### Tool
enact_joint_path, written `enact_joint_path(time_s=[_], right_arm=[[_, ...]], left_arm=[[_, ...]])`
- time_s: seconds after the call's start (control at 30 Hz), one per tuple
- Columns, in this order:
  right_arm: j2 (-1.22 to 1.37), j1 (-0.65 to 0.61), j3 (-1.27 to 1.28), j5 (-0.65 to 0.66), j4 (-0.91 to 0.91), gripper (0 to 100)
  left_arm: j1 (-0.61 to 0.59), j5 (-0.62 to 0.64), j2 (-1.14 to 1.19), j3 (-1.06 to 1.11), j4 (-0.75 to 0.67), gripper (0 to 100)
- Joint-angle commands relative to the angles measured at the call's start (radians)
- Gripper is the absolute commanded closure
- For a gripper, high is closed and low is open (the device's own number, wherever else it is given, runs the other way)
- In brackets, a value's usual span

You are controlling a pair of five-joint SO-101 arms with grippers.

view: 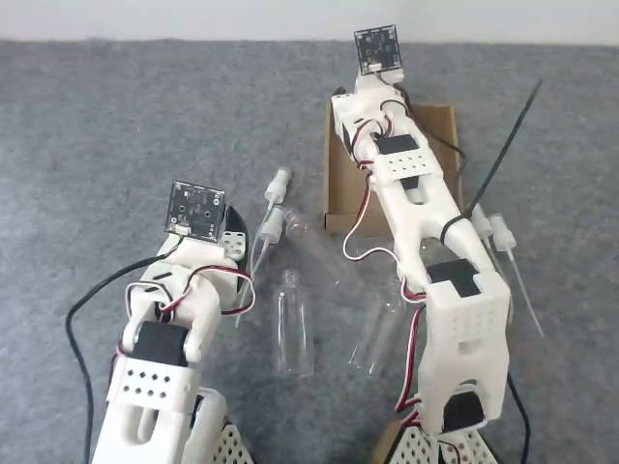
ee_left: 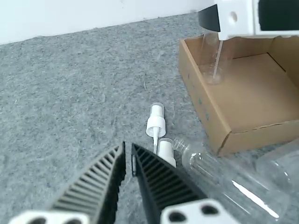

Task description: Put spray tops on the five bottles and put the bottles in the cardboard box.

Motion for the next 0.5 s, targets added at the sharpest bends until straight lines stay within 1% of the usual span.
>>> enact_joint_path(time_s=[0.0, 0.13, 0.2, 0.4, 0.47], right_arm=[[-0.044, 0.001, -0.068, 0.012, -0.018, 75.6], [-0.148, 0.001, -0.068, 0.012, 0.004, 75.6], [-0.231, -0.002, -0.068, 0.015, 0.054, 75.6], [-0.516, 0.002, -0.066, 0.018, 0.331, 75.6], [-0.593, 0.024, -0.064, 0.018, 0.438, 75.7]], left_arm=[[-0.002, -0.006, -0.012, -0.008, -0.020, 99], [-0.002, -0.006, -0.012, -0.008, -0.020, 99], [-0.002, -0.006, -0.012, -0.008, -0.020, 99], [-0.002, -0.006, -0.011, -0.008, -0.021, 99], [-0.002, -0.006, -0.011, -0.008, -0.023, 99]])
